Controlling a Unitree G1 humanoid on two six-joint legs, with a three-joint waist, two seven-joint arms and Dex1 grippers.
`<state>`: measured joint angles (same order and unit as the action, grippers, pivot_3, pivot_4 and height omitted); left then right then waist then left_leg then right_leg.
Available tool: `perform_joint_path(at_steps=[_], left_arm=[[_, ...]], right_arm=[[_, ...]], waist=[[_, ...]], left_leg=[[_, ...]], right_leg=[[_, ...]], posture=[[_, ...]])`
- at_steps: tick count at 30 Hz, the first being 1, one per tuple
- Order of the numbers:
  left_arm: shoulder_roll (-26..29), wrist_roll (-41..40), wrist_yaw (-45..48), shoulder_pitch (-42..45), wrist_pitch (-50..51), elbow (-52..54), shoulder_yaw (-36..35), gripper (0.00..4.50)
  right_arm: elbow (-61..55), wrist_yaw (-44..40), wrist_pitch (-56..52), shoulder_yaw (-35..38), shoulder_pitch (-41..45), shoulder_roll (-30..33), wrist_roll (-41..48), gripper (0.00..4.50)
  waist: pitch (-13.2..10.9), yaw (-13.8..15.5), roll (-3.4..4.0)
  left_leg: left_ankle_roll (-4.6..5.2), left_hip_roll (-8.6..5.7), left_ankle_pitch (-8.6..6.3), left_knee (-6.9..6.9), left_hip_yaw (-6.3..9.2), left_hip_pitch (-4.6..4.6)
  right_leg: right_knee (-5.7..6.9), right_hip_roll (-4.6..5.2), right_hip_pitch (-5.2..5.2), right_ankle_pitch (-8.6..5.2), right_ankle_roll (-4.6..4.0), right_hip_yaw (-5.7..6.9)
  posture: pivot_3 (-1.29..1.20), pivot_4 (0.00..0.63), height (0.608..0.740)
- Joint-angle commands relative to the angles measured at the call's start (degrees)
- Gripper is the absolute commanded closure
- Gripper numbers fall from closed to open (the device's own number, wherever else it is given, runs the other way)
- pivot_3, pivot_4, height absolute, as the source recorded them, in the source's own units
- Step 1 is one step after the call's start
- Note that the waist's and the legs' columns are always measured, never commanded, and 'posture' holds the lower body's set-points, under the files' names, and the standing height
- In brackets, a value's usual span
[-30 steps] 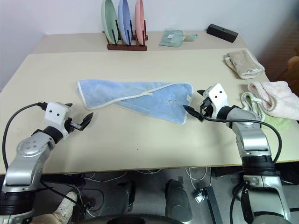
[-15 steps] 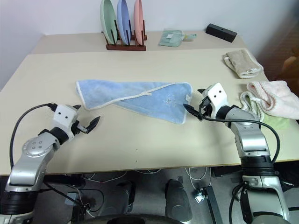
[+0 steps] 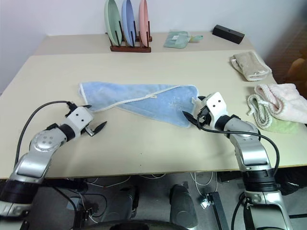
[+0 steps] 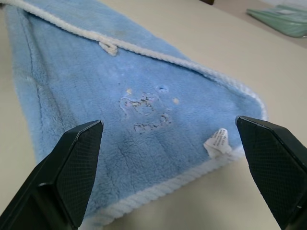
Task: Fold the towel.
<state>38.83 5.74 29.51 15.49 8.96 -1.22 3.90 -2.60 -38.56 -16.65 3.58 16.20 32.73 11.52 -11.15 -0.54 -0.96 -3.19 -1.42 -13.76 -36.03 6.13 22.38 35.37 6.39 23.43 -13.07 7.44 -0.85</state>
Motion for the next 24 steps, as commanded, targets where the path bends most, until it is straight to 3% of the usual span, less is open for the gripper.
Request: perform_joint_path(at_steps=[1, 9, 12, 18, 24], left_arm=[[-0.8, 4.6, -2.6, 5.3, -1.5, -8.7, 2.0, 0.02], [1.2, 8.0, -4.2, 9.4, -2.4, -14.9, 2.2, 0.02], [1.9, 8.1, -4.1, 8.9, -1.9, -14.5, 1.4, 0.90], [3.3, 8.6, -3.6, 6.5, 1.7, -10.2, 0.4, 3.87], [3.6, 8.3, -3.3, 4.7, 3.4, -6.9, -0.4, 3.87]], right_arm=[[-3.3, 0.8, -0.2, 1.1, -0.1, 0.0, 0.7, 0.00], [-5.9, 2.3, -1.3, 2.1, -1.9, 0.0, 1.0, 0.00], [-6.4, 2.6, -1.6, 2.2, -2.4, 0.0, 1.1, 0.00], [-5.3, 3.0, -1.1, 1.6, -1.3, -0.5, 0.8, 0.00], [-3.8, 2.5, -0.1, 0.6, 0.5, -0.7, 0.2, 0.00]], waist=[[0.0, -0.1, 0.01], [0.0, -0.6, 0.05], [0.0, -0.8, 0.06], [0.0, -0.5, 0.06], [0.0, -0.4, 0.06]], left_leg=[[0.00, 0.00, 0.00, -0.02, -0.01, 0.00], [0.00, 0.01, 0.00, 0.02, -0.01, -0.04], [0.00, 0.01, 0.00, 0.03, -0.02, -0.04], [0.00, 0.02, 0.00, 0.03, -0.02, -0.02], [0.00, 0.02, 0.00, 0.01, -0.01, 0.00]], right_leg=[[0.00, 0.00, -0.01, 0.01, -0.01, -0.01], [0.08, -0.01, 0.04, 0.01, 0.01, -0.03], [0.10, -0.01, 0.06, 0.01, 0.01, -0.04], [0.09, -0.02, 0.06, 0.01, 0.02, -0.04], [0.08, -0.02, 0.06, 0.00, 0.02, -0.04]], posture=[[0.00, 0.150, 0.740], [0.00, 0.150, 0.740], [0.00, 0.150, 0.740], [0.00, 0.150, 0.740], [0.00, 0.150, 0.740]])
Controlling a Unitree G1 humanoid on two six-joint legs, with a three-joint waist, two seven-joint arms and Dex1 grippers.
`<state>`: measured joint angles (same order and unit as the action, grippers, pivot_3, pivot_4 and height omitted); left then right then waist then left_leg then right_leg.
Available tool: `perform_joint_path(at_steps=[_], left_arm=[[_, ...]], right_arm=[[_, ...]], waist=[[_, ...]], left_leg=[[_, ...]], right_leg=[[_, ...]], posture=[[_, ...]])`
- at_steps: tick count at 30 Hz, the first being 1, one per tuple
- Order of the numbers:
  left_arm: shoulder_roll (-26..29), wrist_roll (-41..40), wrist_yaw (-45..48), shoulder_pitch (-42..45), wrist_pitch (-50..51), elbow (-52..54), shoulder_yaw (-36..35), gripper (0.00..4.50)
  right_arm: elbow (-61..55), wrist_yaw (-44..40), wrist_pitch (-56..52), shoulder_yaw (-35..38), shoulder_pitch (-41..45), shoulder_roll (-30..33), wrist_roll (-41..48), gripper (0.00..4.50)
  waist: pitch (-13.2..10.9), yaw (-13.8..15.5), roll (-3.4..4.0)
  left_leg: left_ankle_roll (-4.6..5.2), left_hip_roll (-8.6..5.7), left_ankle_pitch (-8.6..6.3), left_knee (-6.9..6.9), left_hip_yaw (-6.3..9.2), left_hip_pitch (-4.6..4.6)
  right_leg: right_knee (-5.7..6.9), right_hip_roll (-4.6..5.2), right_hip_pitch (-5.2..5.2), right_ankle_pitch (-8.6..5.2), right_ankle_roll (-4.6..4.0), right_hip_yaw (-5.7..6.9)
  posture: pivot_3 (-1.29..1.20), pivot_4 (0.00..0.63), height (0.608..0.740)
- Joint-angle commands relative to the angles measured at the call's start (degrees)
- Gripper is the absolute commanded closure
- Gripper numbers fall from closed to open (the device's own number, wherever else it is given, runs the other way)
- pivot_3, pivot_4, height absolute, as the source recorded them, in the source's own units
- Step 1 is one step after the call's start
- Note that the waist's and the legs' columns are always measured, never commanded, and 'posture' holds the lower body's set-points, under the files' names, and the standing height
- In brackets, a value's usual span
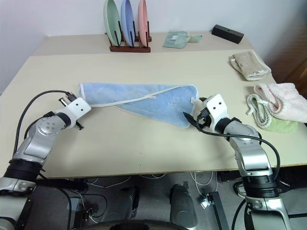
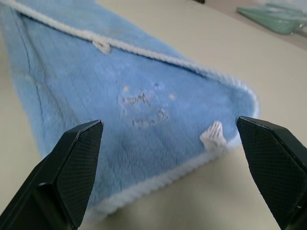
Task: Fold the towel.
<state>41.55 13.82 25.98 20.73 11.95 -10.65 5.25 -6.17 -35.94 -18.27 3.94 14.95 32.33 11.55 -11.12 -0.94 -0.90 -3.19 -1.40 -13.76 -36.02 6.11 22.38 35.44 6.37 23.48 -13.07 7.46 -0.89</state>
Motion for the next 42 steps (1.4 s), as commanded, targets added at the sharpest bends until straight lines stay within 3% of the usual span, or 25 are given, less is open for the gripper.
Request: perform_joint_path(at_steps=[1, 4, 6, 7, 20, 25, 34, 42], left_arm=[[1.0, 0.2, 0.3, -0.9, 0.3, 3.0, -1.8, 3.87], [0.9, -1.3, 0.5, -1.7, -1.5, 4.2, -3.0, 3.87], [0.6, -2.3, 0.4, -2.3, -2.6, 5.3, -3.9, 4.42], [0.7, -2.6, 0.6, -2.6, -3.1, 5.6, -4.1, 4.48], [1.2, -5.0, 1.5, -6.8, -8.0, 10.0, -7.5, 4.48], [2.2, -8.8, 5.5, -12.1, -10.1, 14.2, -10.3, 4.48], [3.9, -12.2, 8.8, -20.3, -13.2, 14.4, -15.0, 4.48], [4.0, -12.4, 8.8, -24.6, -15.6, 12.9, -17.5, 4.48]], right_arm=[[0.0, -0.3, 1.6, 0.1, 2.3, -0.2, 0.1, 0.00], [0.7, -0.6, 2.0, -0.1, 4.1, 0.3, -0.3, 0.00], [1.5, -1.0, 2.3, -0.4, 5.6, 0.6, -0.5, 0.00], [2.1, -1.2, 2.6, -0.6, 6.2, 0.8, -0.8, 0.00], [9.5, -4.7, 10.0, -4.8, 12.4, 4.4, -7.9, 0.00], [27.1, -4.9, 16.0, -8.9, 23.7, 4.7, -13.7, 0.00], [62.9, -4.1, 20.1, -9.3, 44.0, -3.7, -15.1, 0.00], [77.3, -2.2, 20.3, -8.6, 51.5, -5.8, -16.2, 0.00]], waist=[[0.0, 0.0, 0.00], [0.0, 0.0, 0.00], [0.0, -0.1, 0.00], [0.0, -0.1, 0.00], [0.0, -0.1, 0.02], [0.0, -0.4, 0.04], [0.0, -1.5, 0.06], [-0.1, -1.7, 0.11]], left_leg=[[0.00, 0.00, 0.00, 0.00, 0.00, 0.00], [0.00, 0.00, 0.00, 0.00, 0.00, 0.00], [0.00, 0.00, 0.00, 0.01, 0.00, 0.00], [0.00, 0.00, 0.00, 0.02, 0.00, 0.01], [0.00, 0.00, 0.00, 0.02, -0.01, 0.02], [0.00, 0.01, 0.00, 0.03, -0.07, 0.00], [-0.01, 0.01, 0.00, 0.12, -0.04, 0.02], [0.00, 0.01, 0.00, 0.24, -0.06, 0.02]], right_leg=[[0.00, 0.00, 0.00, 0.00, 0.00, 0.00], [0.00, 0.00, 0.01, 0.00, 0.00, 0.00], [0.00, 0.00, 0.02, 0.00, 0.00, 0.00], [0.00, 0.00, 0.03, 0.00, 0.00, 0.00], [0.00, 0.01, 0.06, 0.00, 0.00, 0.00], [0.00, 0.01, 0.07, 0.00, -0.02, -0.03], [0.00, 0.01, 0.10, 0.01, -0.03, -0.02], [0.03, 0.01, 0.21, 0.01, -0.04, -0.04]], posture=[[0.00, 0.150, 0.740], [0.00, 0.150, 0.740], [0.00, 0.150, 0.740], [0.00, 0.150, 0.740], [0.00, 0.150, 0.740], [0.00, 0.150, 0.740], [0.00, 0.150, 0.740], [0.00, 0.150, 0.740]])
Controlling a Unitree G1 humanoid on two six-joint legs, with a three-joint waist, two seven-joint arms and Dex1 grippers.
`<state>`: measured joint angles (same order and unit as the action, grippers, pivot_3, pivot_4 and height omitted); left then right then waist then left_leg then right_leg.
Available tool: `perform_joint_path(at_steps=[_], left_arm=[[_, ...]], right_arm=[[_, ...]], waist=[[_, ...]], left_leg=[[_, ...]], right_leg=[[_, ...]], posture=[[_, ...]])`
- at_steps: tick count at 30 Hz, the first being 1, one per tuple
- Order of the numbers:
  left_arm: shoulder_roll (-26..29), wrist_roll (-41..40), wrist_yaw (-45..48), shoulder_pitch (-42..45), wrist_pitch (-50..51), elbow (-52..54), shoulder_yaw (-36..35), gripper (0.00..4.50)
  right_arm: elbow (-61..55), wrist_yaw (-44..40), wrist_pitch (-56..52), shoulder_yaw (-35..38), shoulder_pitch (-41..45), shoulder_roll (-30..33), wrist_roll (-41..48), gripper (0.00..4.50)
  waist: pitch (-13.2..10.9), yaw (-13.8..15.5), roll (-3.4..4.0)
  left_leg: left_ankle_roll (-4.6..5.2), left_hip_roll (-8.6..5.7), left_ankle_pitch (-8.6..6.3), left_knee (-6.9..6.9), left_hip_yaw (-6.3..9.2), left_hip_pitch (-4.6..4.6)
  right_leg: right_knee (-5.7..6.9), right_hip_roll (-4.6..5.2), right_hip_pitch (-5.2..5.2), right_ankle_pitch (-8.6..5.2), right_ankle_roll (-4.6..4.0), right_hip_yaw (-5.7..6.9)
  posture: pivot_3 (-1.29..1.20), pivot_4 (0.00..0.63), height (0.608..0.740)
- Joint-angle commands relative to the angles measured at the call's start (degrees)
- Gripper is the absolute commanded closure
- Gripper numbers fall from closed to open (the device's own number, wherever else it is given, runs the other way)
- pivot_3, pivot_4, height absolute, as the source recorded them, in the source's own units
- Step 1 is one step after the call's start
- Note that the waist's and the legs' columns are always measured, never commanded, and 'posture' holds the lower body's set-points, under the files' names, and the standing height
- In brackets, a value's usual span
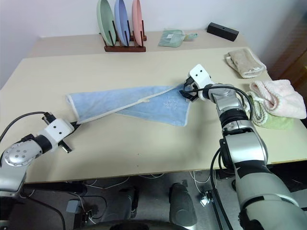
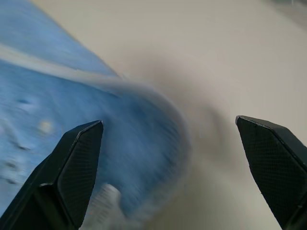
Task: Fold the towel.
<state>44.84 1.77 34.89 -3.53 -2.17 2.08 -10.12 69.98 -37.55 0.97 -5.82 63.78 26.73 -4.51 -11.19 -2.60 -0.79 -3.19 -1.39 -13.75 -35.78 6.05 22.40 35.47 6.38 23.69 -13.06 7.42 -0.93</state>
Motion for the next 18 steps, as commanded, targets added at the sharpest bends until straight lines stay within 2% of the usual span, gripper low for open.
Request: perform_joint_path(at_steps=[1, 2, 6, 9, 15, 16, 17, 18], left_arm=[[0.6, -0.4, -0.2, -0.6, -1.4, 0.3, -2.2, 4.50], [0.6, -0.5, -0.2, -0.9, -1.3, 0.6, -2.3, 4.50], [0.6, -0.6, 0.0, -1.7, -0.5, 2.1, -2.2, 4.50], [0.6, -0.7, 0.2, -2.1, 0.8, 4.0, -2.2, 4.50], [0.9, -0.7, 0.7, -2.0, 1.9, 5.1, -2.1, 4.50], [0.9, -0.7, 0.7, -2.0, 2.1, 5.2, -2.0, 4.50], [0.9, -0.6, 0.7, -2.0, 2.2, 5.4, -2.0, 4.50], [0.8, -0.7, 0.8, -2.0, 2.4, 5.6, -2.0, 4.50]], right_arm=[[1.6, -1.0, 1.2, 1.3, 2.9, -0.3, -0.2, 0.49], [1.9, -1.2, 1.6, 1.2, 3.2, -0.3, -0.4, 0.77], [2.4, -2.5, 4.6, 0.4, 3.9, -0.4, -2.0, 2.77], [3.1, -2.0, 6.9, -1.6, 4.3, -0.8, -5.0, 2.77], [4.9, 0.1, 5.6, -0.3, 5.4, -2.5, -5.4, 2.77], [5.0, 0.2, 5.4, -0.1, 5.4, -2.8, -5.4, 3.31], [5.1, 0.5, 5.3, 0.1, 5.5, -3.0, -5.4, 3.59], [5.1, 0.7, 5.3, 0.3, 5.4, -3.1, -5.4, 4.10]], waist=[[0.0, 0.0, 0.01], [0.0, 0.0, 0.01], [0.0, -0.1, 0.03], [0.0, -0.1, 0.04], [0.0, -0.2, 0.05], [0.0, -0.2, 0.05], [0.0, -0.2, 0.05], [0.0, -0.2, 0.05]], left_leg=[[0.00, 0.00, 0.00, 0.01, -0.01, 0.00], [0.00, 0.00, 0.00, 0.01, -0.01, 0.00], [0.00, 0.00, 0.00, 0.02, -0.02, 0.00], [0.00, 0.00, 0.00, 0.03, -0.03, 0.00], [0.00, 0.00, 0.00, 0.05, -0.03, 0.00], [0.00, 0.00, 0.00, 0.05, -0.03, 0.00], [0.00, 0.00, 0.00, 0.05, -0.04, 0.00], [0.00, 0.00, 0.00, 0.05, -0.04, 0.00]], right_leg=[[0.00, 0.00, 0.00, 0.00, 0.00, -0.01], [0.01, 0.00, 0.00, 0.00, 0.00, -0.01], [0.03, 0.00, 0.02, 0.00, 0.00, -0.01], [0.06, 0.00, 0.05, 0.00, 0.00, -0.02], [0.11, 0.00, 0.08, 0.00, 0.00, -0.04], [0.11, 0.00, 0.08, 0.00, 0.00, -0.04], [0.11, 0.00, 0.09, 0.00, 0.00, -0.04], [0.12, 0.00, 0.09, 0.00, 0.00, -0.04]], posture=[[0.00, 0.150, 0.740], [0.00, 0.150, 0.740], [0.00, 0.150, 0.740], [0.00, 0.150, 0.740], [0.00, 0.150, 0.740], [0.00, 0.150, 0.740], [0.00, 0.150, 0.740], [0.00, 0.150, 0.740]])
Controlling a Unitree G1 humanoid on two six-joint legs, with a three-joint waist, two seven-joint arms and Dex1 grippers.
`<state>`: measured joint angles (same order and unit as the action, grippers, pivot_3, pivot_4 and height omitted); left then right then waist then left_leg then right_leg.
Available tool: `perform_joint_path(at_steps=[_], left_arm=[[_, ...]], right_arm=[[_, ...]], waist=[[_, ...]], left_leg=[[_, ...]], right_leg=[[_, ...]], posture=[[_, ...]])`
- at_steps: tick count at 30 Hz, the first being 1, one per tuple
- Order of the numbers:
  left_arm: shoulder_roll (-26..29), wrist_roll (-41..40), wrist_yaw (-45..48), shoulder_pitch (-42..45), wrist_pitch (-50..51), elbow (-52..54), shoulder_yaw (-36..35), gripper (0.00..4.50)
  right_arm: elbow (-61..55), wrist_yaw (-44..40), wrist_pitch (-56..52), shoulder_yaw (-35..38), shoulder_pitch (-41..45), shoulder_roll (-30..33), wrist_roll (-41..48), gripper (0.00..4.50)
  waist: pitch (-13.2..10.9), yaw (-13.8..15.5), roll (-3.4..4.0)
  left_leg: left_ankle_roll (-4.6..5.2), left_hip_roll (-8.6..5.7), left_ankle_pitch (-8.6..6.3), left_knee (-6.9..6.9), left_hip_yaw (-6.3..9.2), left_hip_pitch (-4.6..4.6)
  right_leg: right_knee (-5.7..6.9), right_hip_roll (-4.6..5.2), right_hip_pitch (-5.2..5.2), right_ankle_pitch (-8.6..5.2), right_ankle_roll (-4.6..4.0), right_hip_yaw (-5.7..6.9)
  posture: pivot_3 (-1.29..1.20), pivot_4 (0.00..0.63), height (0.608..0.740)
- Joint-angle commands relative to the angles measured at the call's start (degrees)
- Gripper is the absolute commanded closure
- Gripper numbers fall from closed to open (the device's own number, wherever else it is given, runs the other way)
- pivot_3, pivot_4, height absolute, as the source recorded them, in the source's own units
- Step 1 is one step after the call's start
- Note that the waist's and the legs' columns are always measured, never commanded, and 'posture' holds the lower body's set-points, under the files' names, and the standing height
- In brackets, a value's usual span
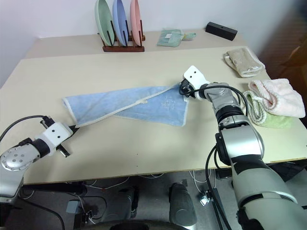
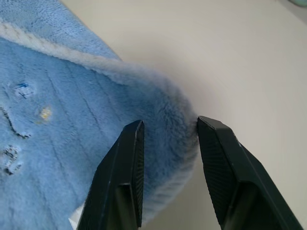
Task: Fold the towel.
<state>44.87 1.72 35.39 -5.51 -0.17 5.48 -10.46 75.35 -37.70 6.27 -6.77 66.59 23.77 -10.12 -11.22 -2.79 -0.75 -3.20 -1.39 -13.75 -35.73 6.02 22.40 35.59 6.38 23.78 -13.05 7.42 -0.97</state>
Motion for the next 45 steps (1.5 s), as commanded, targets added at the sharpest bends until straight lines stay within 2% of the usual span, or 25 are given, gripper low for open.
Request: perform_joint_path(at_steps=[1, 10, 14, 18, 23, 25, 27, 29, 31, 34, 38, 42, 45], left_arm=[[0.7, -0.6, 0.3, -0.2, 0.5, 2.4, -1.7, 4.50], [-0.7, -2.1, -0.2, 1.2, 1.9, 3.0, -2.3, 4.50], [-2.4, -4.2, -2.1, 7.9, 4.0, 1.1, -3.0, 4.50], [-4.1, -4.9, -7.3, 24.6, 5.5, -7.9, -3.7, 4.50], [-4.8, -4.0, -13.5, 46.7, 1.1, -23.5, -4.0, 4.50], [-4.3, -4.9, -14.2, 52.9, -0.5, -27.7, -4.7, 4.50], [-3.3, -6.3, -12.5, 55.3, -0.8, -29.8, -5.3, 4.50], [-1.8, -7.6, -9.0, 53.5, -1.2, -28.7, -5.4, 4.50], [-0.8, -11.5, -3.9, 48.9, 0.5, -24.4, -6.6, 4.50], [1.4, -15.3, 1.9, 39.1, 3.6, -17.4, -8.5, 4.50], [3.7, -20.8, 7.8, 23.4, 11.1, -7.1, -11.9, 4.50], [5.3, -25.2, 12.1, 11.4, 17.8, 2.0, -15.5, 4.50], [7.2, -28.5, 16.1, 2.1, 24.3, 6.8, -19.1, 4.50]], right_arm=[[-0.3, 1.0, 0.0, 1.4, 2.6, -0.2, 0.3, 4.46], [-1.8, 5.7, 4.3, 1.2, 1.9, 2.1, -1.8, 4.46], [-4.3, 7.0, 9.1, 1.2, 2.8, 4.9, -2.8, 4.46], [-5.8, 10.4, 12.5, 1.6, 7.0, 8.7, -3.9, 4.46], [-6.5, 14.3, 15.7, 2.3, 15.4, 12.3, -4.5, 4.46], [-8.6, 12.9, 17.6, 3.2, 18.1, 13.3, -3.2, 4.46], [-12.6, 8.3, 19.1, 4.5, 18.2, 13.8, -0.3, 4.46], [-19.1, 1.6, 18.5, 5.7, 15.0, 14.1, 3.8, 4.46], [-29.5, -5.5, 14.4, 6.5, 8.3, 14.6, 8.6, 4.46], [-48.4, -13.0, 4.8, 6.3, -5.8, 17.1, 14.0, 4.46], [-72.6, -19.0, -11.7, 7.5, -27.1, 21.8, 21.8, 4.46], [-86.0, -22.1, -22.5, 9.7, -40.5, 26.4, 27.0, 4.46], [-94.1, -27.1, -30.1, 14.1, -52.0, 32.6, 32.7, 4.46]], waist=[[0.0, 0.0, 0.01], [0.0, 0.1, 0.02], [0.0, 0.3, 0.03], [-0.1, 0.4, 0.05], [-0.1, -0.2, 0.02], [-0.1, -0.8, 0.01], [-0.1, -1.4, 0.01], [-0.1, -1.8, 0.01], [-0.1, -2.0, -0.01], [-0.1, -1.5, -0.02], [-0.1, -0.7, 0.06], [-0.2, 0.2, 0.09], [-0.2, 0.8, 0.02]], left_leg=[[0.00, 0.00, 0.00, 0.00, 0.00, 0.00], [0.00, 0.00, 0.00, 0.00, -0.01, 0.00], [-0.01, -0.01, 0.01, -0.02, 0.00, 0.01], [-0.05, -0.03, 0.03, -0.07, 0.03, 0.01], [-0.11, -0.06, 0.07, -0.17, 0.00, 0.23], [-0.11, -0.06, 0.07, -0.05, -0.04, 0.26], [-0.11, -0.05, 0.07, 0.09, -0.09, 0.24], [-0.10, -0.04, 0.06, 0.18, -0.17, 0.19], [-0.10, -0.02, 0.07, 0.29, -0.24, 0.13], [-0.11, 0.01, 0.08, 0.27, -0.22, 0.14], [-0.10, 0.00, 0.07, 0.18, -0.20, 0.35], [-0.06, 0.00, 0.05, -0.37, -0.19, 0.54], [-0.06, 0.00, 0.04, -0.39, -0.20, 0.42]], right_leg=[[0.00, 0.00, 0.00, 0.00, 0.00, 0.00], [0.02, 0.00, 0.01, 0.00, 0.00, -0.01], [0.02, 0.00, 0.00, 0.00, 0.00, 0.00], [0.10, 0.00, 0.01, 0.00, 0.00, 0.01], [0.45, 0.03, 0.41, 0.00, 0.01, -0.05], [0.46, 0.03, 0.54, -0.01, 0.03, -0.06], [0.44, 0.05, 0.57, -0.03, 0.06, -0.07], [0.45, 0.05, 0.59, -0.03, 0.06, -0.11], [0.46, 0.05, 0.60, -0.03, 0.06, -0.15], [0.51, 0.05, 0.59, -0.03, 0.06, -0.14], [0.52, 0.07, 0.68, -0.03, 0.06, -0.14], [0.57, 0.07, 0.73, -0.02, 0.04, -0.15], [0.51, 0.06, 0.53, -0.04, 0.01, -0.14]], posture=[[0.00, 0.150, 0.740], [0.00, 0.150, 0.740], [0.00, 0.150, 0.740], [0.00, 0.150, 0.740], [0.00, 0.150, 0.740], [0.00, 0.150, 0.740], [0.00, 0.150, 0.740], [0.00, 0.150, 0.740], [0.00, 0.150, 0.740], [0.00, 0.150, 0.740], [0.00, 0.150, 0.740], [0.00, 0.150, 0.740], [0.00, 0.150, 0.740]])
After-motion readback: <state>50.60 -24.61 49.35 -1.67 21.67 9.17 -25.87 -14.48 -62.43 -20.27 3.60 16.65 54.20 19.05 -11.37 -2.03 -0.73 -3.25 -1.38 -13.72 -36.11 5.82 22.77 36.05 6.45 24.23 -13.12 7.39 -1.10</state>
